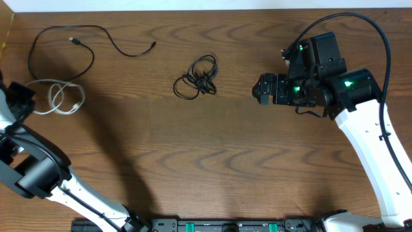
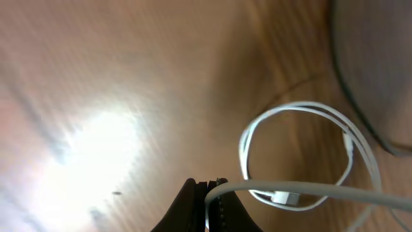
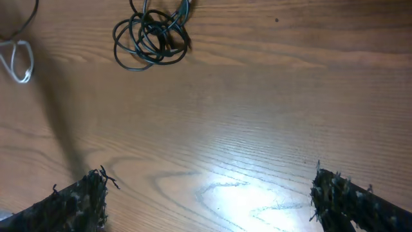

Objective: Untangle cables
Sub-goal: 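Lower the white cable at the left edge with the left gripper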

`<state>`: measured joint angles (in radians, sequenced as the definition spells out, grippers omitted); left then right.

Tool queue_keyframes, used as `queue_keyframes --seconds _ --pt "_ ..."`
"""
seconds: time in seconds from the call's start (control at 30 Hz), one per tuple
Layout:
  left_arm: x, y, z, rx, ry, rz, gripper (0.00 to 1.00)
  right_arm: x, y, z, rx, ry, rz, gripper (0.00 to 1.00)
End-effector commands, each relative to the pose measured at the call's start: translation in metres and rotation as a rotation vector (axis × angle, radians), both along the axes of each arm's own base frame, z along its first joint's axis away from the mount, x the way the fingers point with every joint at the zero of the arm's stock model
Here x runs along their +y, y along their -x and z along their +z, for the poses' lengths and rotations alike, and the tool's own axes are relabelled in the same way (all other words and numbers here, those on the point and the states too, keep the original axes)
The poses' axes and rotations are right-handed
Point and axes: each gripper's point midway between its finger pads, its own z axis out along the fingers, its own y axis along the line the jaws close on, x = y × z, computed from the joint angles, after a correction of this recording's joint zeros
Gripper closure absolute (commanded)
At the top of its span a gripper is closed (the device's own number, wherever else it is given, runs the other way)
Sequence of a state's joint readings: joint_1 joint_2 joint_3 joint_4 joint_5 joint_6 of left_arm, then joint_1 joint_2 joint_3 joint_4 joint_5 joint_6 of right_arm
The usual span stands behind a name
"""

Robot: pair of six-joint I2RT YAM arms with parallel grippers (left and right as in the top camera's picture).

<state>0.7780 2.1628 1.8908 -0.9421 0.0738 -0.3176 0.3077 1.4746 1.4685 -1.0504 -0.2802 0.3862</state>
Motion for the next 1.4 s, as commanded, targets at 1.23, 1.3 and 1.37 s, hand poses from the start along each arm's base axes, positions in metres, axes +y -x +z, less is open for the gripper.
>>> queue_keyframes --seconds 1.23,1.3,1.37 --pt "-0.060 -0.035 -0.029 0.064 0.003 -0.241 0.43 -0.001 -0.001 0.000 0.006 -0.005 -0.012 0.01" --pt "-0.059 -0.031 -0.036 0.068 0.006 -0.235 0.44 -0.001 -0.001 0.000 0.006 -0.005 -0.012 0.01" --pt "-0.059 -0.027 -0.045 0.073 0.012 -0.230 0.44 -0.001 -0.001 0.000 0.006 -0.005 -0.012 0.01"
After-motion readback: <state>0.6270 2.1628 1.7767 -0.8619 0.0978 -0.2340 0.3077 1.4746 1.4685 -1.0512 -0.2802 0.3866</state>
